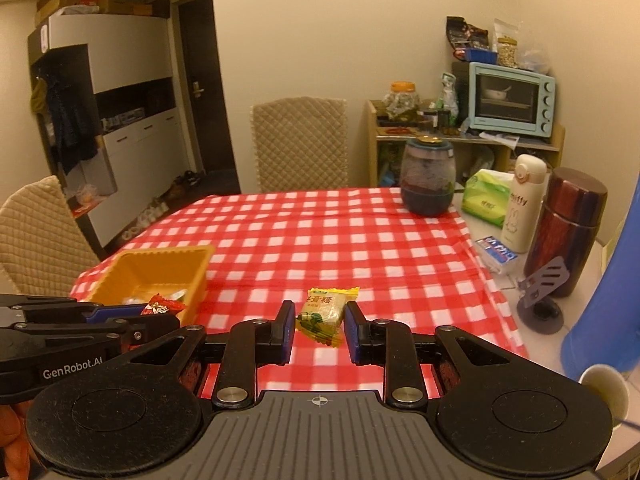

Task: Organize snacks
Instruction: 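Lift both candies and carry them over the orange tray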

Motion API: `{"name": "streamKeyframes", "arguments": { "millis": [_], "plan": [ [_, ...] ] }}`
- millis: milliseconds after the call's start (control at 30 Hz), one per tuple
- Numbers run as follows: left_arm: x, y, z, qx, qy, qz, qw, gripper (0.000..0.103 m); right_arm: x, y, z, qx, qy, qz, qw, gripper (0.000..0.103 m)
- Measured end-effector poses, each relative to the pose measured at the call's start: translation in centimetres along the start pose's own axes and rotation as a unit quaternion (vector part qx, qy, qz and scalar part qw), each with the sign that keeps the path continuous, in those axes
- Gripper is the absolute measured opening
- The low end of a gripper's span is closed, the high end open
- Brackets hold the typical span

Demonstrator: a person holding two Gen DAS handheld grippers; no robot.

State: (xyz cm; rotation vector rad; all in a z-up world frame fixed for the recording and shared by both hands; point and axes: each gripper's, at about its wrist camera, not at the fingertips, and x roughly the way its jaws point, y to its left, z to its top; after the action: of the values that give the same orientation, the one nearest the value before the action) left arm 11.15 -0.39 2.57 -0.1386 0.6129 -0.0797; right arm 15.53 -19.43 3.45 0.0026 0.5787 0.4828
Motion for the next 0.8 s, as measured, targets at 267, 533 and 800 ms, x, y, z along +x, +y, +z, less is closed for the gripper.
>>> {"name": "streamKeyframes", "arguments": {
  "millis": [267,533,800],
  "plan": [
    [-3.2,2.8,-1.5,-0.023,0.001,0.022,0.9995,0.016,-0.6,3.9,-1.7,-0.006,0.007,0.022,1.0,0.026],
    [-5.2,5.6,-2.7,-0.042,0.0,0.046,0.9981,0.016,-0.7,7.3,-2.7,-0.02,0.013,0.044,0.999,0.026],
    [-7.2,8.5,-3.8,-0.057,-0.002,0.07,0.9959,0.016,0.0,10.3,-3.4,-0.038,0.023,0.066,0.997,0.026]
  ]
}}
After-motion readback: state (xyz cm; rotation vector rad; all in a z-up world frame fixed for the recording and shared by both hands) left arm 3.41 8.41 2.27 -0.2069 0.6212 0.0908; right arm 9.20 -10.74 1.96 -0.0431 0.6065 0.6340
